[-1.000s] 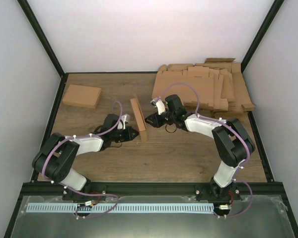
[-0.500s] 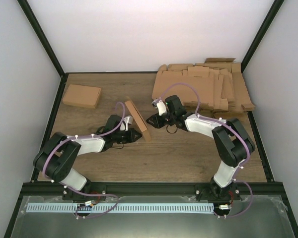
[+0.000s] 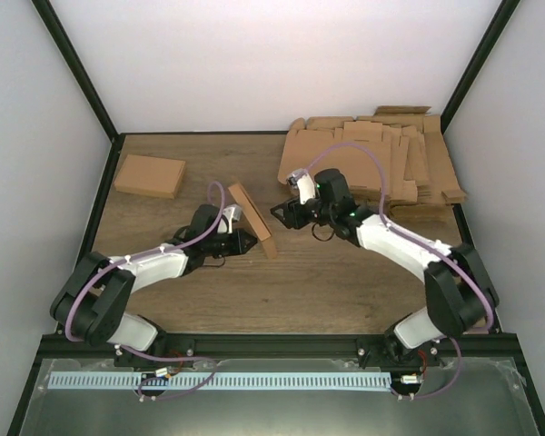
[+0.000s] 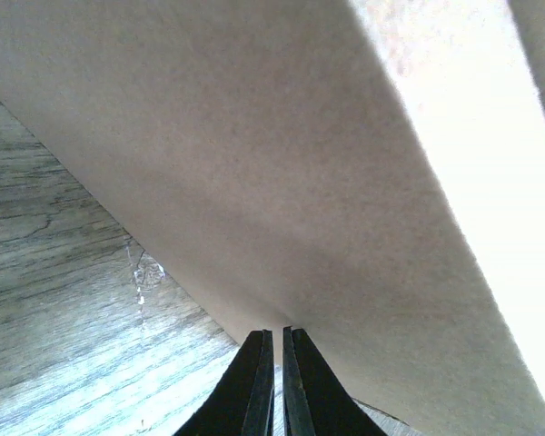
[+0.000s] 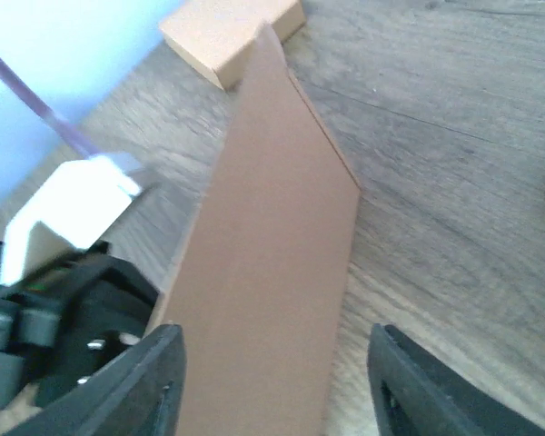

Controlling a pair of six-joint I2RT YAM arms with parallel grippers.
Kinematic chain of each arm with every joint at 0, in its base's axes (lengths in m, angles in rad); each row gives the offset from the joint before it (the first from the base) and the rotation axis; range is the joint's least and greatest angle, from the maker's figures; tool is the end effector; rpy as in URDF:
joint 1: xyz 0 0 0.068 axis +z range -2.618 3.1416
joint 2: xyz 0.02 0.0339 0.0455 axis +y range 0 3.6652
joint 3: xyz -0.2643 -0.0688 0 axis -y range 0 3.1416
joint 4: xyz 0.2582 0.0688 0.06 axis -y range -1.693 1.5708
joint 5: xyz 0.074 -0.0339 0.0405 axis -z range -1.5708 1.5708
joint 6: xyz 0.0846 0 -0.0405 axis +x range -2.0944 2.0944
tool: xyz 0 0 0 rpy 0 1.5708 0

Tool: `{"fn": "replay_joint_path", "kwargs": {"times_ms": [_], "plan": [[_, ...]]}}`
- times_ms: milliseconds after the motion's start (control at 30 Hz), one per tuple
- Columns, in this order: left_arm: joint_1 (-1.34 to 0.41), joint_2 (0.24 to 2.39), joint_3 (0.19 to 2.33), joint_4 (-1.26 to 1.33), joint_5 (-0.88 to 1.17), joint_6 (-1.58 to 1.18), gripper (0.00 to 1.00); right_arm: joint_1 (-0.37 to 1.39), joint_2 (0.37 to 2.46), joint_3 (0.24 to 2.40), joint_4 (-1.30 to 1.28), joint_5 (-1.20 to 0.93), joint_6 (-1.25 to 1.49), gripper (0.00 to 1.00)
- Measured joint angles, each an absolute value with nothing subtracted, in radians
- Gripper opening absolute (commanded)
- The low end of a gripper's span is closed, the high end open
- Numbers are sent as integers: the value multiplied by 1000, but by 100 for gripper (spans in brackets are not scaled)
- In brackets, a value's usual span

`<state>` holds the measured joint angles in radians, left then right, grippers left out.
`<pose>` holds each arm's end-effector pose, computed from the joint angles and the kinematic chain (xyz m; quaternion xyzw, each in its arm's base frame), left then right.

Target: Fold the paper box

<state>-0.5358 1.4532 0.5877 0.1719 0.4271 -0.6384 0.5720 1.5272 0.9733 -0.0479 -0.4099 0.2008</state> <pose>0.2557 -0.1926 0.1217 0.0445 0.8882 -0.3896 0.2392 0.3051 0.2365 0.2069 -0.2530 0.8340 0.3387 0.3545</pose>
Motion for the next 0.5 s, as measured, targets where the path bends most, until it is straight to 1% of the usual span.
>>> {"fn": "replay_joint_path", "kwargs": {"times_ms": [67, 167, 233, 300, 433, 500], "plan": [[-536, 1452, 596, 162, 423, -632, 8, 588, 1461, 955, -56, -398, 197, 70], [-536, 1451, 605, 150, 420, -626, 8, 643, 1402, 947, -75, -373, 199, 73], [-536, 1451, 610, 141, 419, -624, 8, 690, 1391, 948, -84, -347, 200, 72], [-536, 1451, 617, 137, 419, -623, 8, 734, 1397, 949, -102, -305, 201, 70], [-536, 1450, 627, 133, 417, -620, 8, 782, 1464, 973, -158, -219, 216, 58], [-536, 1448, 628, 131, 412, -619, 8, 783, 1505, 985, -177, -184, 233, 54]]}}
